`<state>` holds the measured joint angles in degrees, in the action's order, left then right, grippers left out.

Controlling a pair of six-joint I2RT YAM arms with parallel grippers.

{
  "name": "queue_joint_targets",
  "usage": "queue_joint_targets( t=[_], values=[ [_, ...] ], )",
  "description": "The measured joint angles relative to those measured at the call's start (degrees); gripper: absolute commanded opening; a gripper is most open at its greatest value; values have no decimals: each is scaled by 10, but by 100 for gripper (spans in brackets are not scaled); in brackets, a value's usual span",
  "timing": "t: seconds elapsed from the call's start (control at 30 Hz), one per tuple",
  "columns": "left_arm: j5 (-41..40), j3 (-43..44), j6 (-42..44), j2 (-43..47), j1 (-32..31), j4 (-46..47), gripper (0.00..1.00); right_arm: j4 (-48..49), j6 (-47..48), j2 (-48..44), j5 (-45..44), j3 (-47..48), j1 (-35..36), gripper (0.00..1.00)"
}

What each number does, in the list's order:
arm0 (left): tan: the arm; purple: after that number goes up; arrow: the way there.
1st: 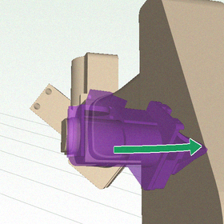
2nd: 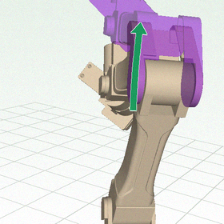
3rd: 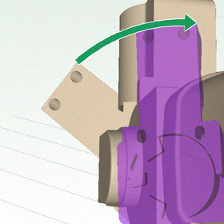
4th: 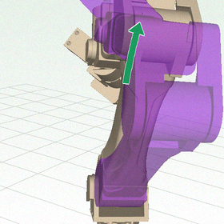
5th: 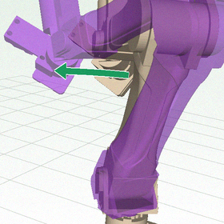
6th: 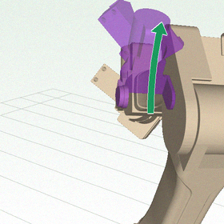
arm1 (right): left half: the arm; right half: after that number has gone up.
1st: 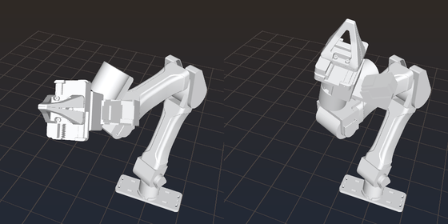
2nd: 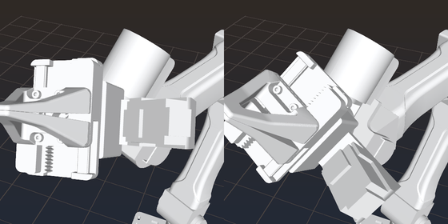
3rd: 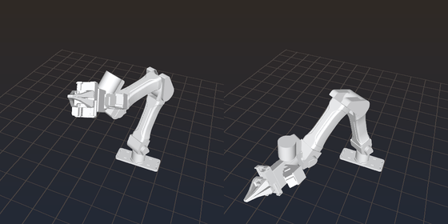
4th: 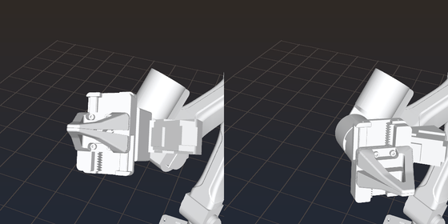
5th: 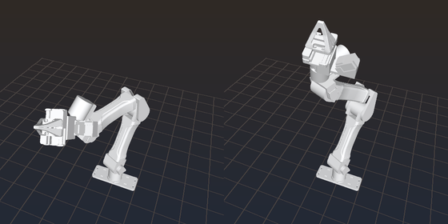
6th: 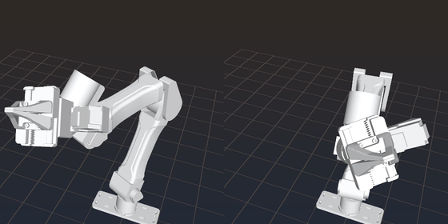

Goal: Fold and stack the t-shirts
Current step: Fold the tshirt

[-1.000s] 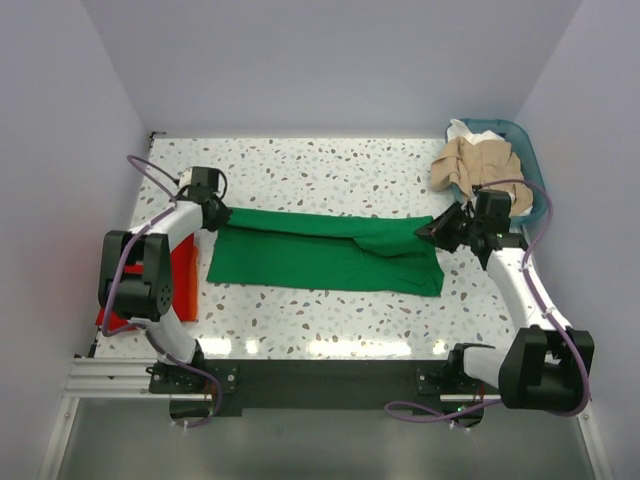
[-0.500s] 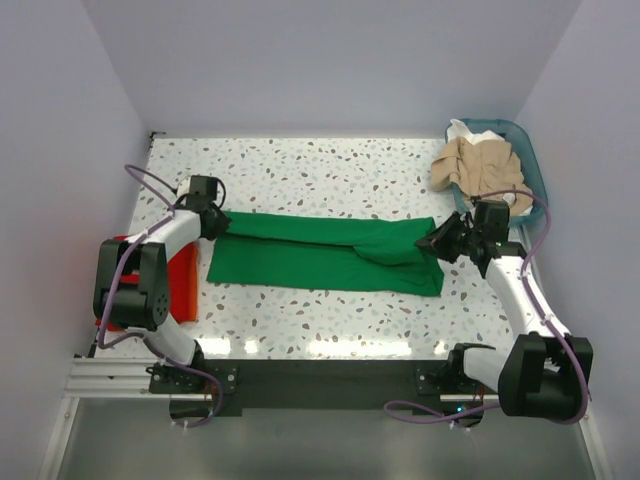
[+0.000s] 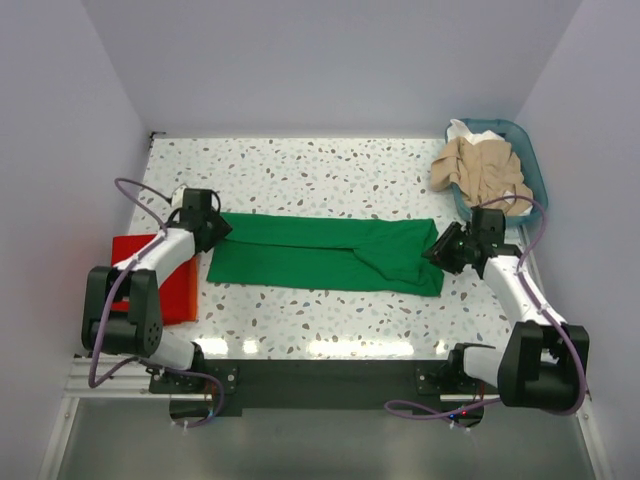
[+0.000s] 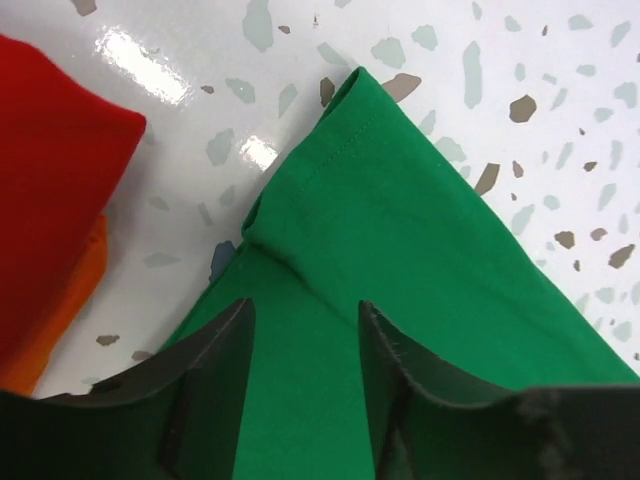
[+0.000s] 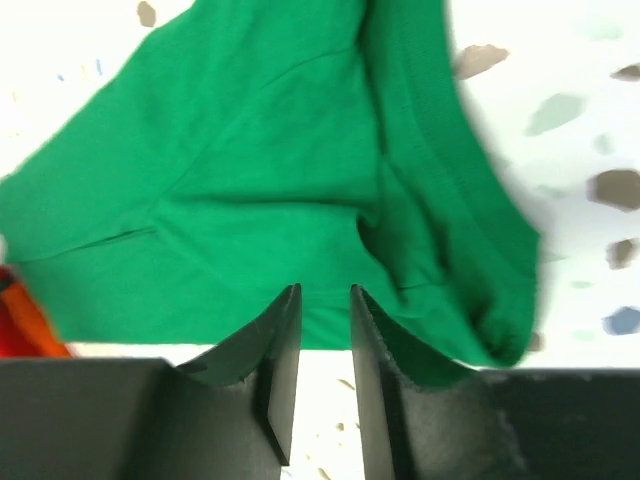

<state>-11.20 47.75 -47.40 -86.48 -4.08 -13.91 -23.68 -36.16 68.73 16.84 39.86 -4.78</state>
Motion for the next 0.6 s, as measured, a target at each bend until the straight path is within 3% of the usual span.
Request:
queue_joint_targets(
  t=[0.07,0.27,0.43,0.6],
  values=[
    [3,-10,-4,22,0,1,53,-13,19,-1,-25,6,-1,40],
    [24,-24,-6,59,2,16,53,-29,61,-47,-74,21,18,40],
    [51,-42,-11,78,0,26,52,-22,83,-66,-132,36,166,40],
    [70,-45,-10,84,-11,28,52,-15,104,-14,-182,49,281,44]
  ],
)
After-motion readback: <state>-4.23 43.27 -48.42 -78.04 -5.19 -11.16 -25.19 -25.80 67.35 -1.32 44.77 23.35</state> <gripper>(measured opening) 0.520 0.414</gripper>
